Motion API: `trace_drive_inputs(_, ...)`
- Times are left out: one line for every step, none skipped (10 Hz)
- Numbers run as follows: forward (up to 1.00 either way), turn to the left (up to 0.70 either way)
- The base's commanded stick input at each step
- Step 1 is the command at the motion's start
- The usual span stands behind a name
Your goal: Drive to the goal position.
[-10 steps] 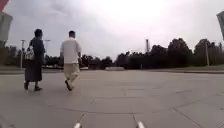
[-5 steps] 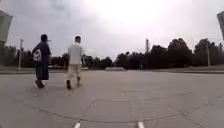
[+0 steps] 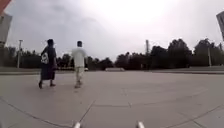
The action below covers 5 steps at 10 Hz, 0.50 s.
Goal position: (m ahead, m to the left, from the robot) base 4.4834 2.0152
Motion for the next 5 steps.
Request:
trace_drive_inputs(0.5,0.0)
trace_drive_inputs(0.5,0.0)
trace_drive_inputs(0.5,0.0)
trace_drive_inputs(0.5,0.0)
trace_drive_inputs(0.5,0.0)
